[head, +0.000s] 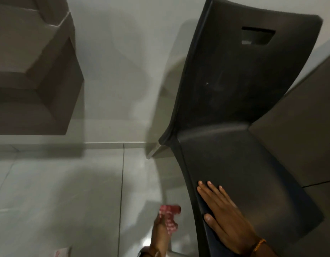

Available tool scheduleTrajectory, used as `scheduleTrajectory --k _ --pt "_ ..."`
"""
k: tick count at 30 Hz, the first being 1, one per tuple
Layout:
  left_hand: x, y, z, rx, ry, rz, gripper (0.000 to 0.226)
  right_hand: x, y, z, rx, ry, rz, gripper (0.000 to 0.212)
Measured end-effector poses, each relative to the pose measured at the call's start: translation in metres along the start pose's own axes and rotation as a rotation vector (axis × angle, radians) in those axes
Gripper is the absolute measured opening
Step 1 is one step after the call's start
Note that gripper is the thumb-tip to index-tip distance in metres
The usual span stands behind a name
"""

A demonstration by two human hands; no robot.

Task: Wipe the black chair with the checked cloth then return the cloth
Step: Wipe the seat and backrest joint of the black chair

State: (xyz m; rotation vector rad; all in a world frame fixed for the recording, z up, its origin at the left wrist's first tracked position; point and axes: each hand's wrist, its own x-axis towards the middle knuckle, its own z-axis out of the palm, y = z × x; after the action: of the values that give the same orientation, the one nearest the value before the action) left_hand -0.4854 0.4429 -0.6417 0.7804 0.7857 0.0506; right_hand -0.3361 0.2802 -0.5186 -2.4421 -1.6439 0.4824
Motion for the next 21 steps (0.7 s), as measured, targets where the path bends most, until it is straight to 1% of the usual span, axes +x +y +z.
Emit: scheduleTrajectory --k 1,2,3,5,6,8,12,15,18,21 --pt "0.004 0.012 0.006 -0.028 0.125 0.028 0.039 0.005 0.0 -0.003 -0.002 -0.011 -0.016 0.066" --pt "0.004 0.042 0.006 -0.04 0.159 0.081 0.041 0.014 0.0 -0.007 -0.01 -0.019 -0.04 0.066" --pt "0.006 0.066 0.004 0.049 0.179 0.198 0.044 0.026 0.001 -0.012 -0.028 -0.022 -0.068 0.065" --pt "0.018 0.096 0.0 0.162 0.184 0.349 0.056 0.057 0.002 -0.024 -0.071 -0.024 -0.105 0.065" --pt "0.026 0.107 -0.003 0.201 0.191 0.388 0.057 0.075 0.004 -0.03 -0.093 -0.031 -0.114 0.064" --pt "0.051 0.127 -0.011 0.224 0.238 0.46 0.048 0.108 0.01 -0.039 -0.141 -0.075 -0.134 0.063" --pt "0.085 0.147 -0.015 0.186 0.327 0.485 0.044 0.148 0.023 -0.042 -0.223 -0.158 -0.199 0.061" --pt "0.103 0.151 -0.015 0.15 0.344 0.51 0.044 0.157 0.028 -0.032 -0.235 -0.133 -0.227 0.06" --pt "0.121 0.152 -0.009 0.106 0.339 0.499 0.055 0.158 0.032 -0.024 -0.171 -0.082 -0.228 0.057" --pt "0.137 0.143 0.001 0.114 0.281 0.506 0.068 0.157 0.034 -0.021 -0.118 -0.061 -0.223 0.057"
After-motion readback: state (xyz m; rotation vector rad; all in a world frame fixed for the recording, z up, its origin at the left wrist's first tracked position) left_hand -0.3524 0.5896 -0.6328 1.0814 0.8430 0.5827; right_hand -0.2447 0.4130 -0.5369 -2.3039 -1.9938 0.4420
